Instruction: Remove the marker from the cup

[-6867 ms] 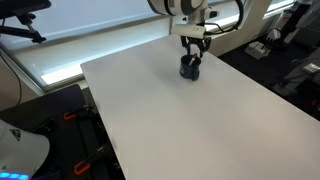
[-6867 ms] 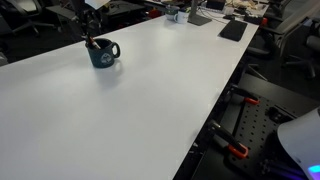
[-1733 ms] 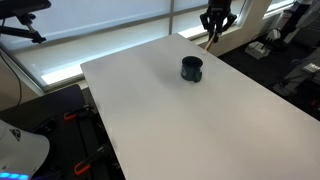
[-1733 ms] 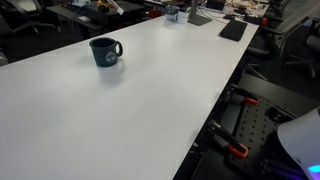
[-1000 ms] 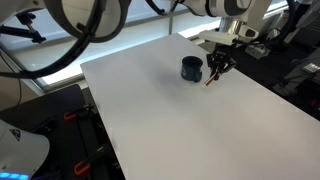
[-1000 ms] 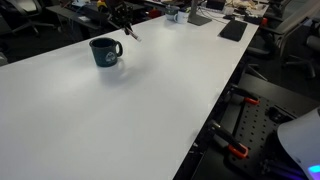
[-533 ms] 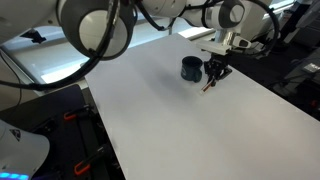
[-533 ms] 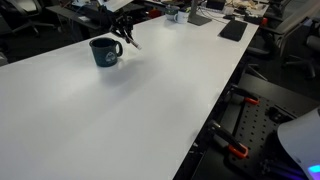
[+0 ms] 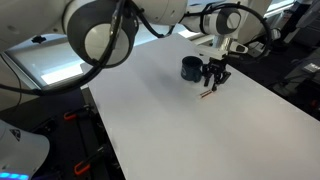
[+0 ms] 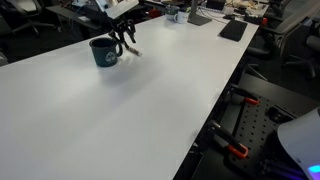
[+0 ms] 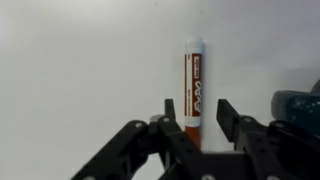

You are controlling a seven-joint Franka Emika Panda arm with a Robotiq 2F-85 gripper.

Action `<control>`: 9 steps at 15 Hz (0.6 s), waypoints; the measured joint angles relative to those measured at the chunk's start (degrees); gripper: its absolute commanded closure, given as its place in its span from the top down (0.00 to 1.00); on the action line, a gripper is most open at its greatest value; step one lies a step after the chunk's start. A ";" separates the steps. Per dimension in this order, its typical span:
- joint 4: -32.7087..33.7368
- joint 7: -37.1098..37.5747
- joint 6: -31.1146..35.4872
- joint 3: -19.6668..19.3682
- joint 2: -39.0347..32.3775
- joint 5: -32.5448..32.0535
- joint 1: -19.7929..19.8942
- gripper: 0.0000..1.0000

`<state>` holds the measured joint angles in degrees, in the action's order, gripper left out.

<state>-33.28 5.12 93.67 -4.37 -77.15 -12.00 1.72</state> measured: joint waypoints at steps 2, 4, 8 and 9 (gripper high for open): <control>0.32 0.01 0.00 0.00 -0.07 -0.06 0.02 0.96; 0.47 0.01 0.00 0.00 -0.09 -0.07 0.02 1.00; 0.48 0.01 -0.37 -0.01 -0.28 -0.37 -0.02 1.00; 0.48 0.01 -0.37 -0.01 -0.32 -0.38 -0.02 1.00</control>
<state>-32.80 5.12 93.29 -4.38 -77.47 -12.38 1.69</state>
